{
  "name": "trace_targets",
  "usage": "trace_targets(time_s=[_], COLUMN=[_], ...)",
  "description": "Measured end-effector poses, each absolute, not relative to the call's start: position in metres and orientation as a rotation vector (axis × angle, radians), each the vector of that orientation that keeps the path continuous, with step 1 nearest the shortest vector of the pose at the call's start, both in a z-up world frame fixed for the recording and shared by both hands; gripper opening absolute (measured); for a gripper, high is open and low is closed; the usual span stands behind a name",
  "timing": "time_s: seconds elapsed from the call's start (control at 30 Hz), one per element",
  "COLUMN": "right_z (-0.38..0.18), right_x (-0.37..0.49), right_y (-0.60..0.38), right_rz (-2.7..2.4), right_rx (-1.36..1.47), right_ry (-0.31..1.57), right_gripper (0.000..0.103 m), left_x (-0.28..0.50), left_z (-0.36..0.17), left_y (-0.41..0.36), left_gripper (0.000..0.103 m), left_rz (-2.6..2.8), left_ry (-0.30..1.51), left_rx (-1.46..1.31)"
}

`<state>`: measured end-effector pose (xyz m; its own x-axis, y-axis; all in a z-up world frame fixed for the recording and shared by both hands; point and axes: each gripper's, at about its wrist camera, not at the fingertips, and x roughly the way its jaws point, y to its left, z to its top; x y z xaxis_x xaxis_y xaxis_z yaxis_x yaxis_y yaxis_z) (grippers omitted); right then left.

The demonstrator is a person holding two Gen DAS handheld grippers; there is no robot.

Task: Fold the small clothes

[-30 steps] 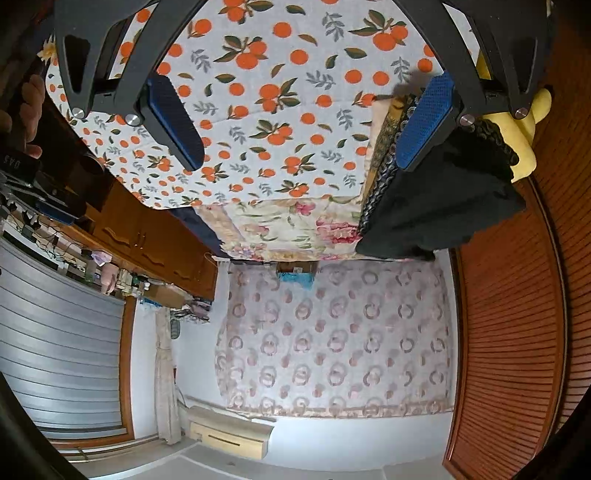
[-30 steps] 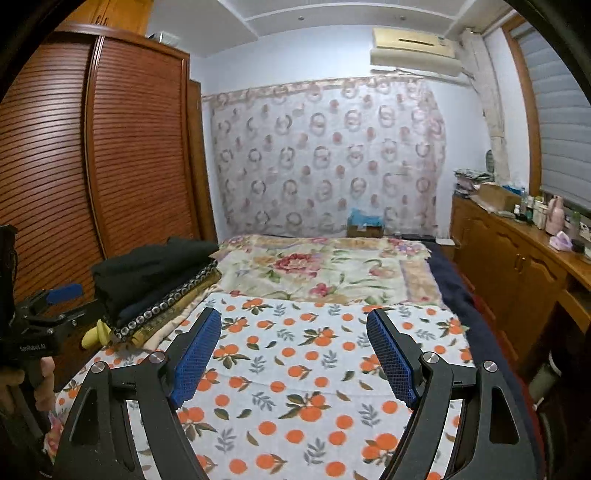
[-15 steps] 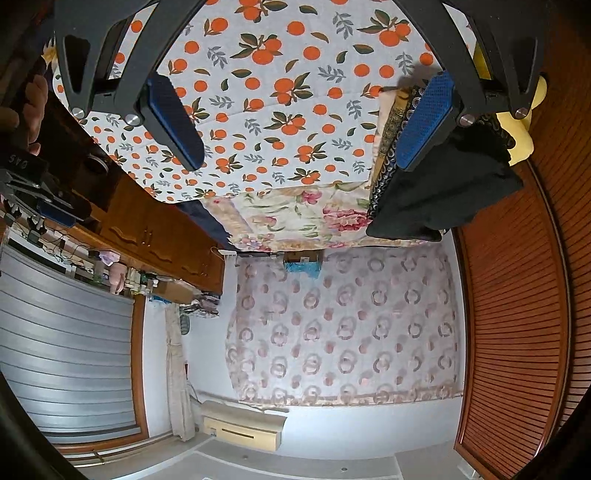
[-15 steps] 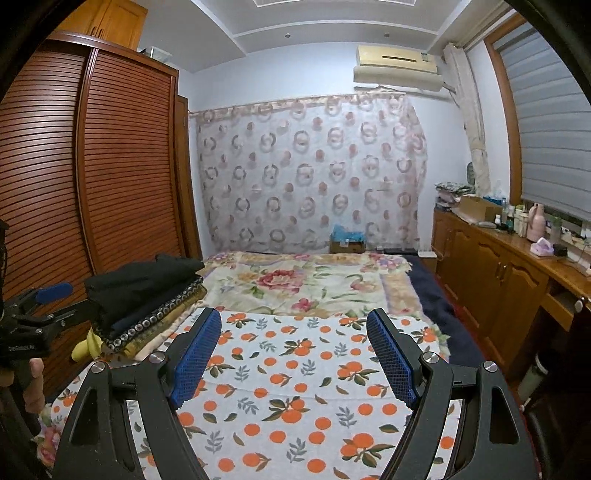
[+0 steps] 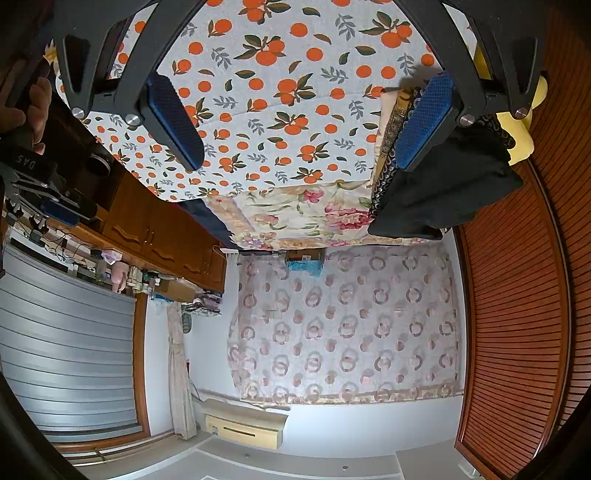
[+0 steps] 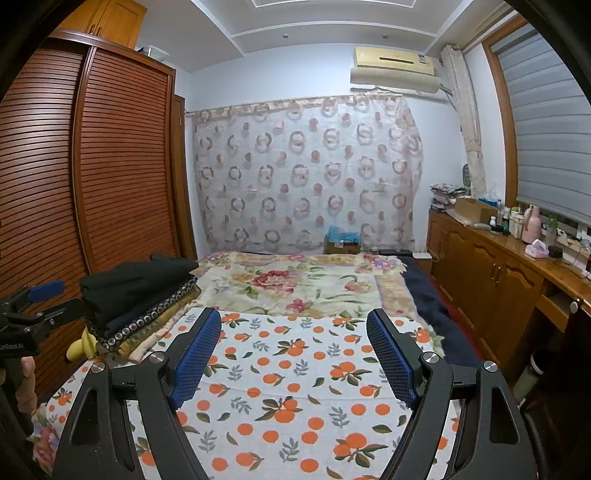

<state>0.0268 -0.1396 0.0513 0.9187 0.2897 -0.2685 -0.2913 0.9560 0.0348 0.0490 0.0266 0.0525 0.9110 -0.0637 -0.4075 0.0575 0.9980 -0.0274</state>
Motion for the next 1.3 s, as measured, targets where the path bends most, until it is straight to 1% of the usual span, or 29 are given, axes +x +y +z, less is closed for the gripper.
trace_targets(time_s=[1.3], right_z=[0.05], right_x=[0.035], right_y=[-0.159], right_rz=[0.305], right_rx=[-0.025], right_ry=[0.275], right_gripper=[0.083], left_x=[0.049], left_z=[0.049], left_y=[0.026], left_gripper=[0.103], left_rz=[-0.063], left_ry=[0.418], left_rx=[-0.016])
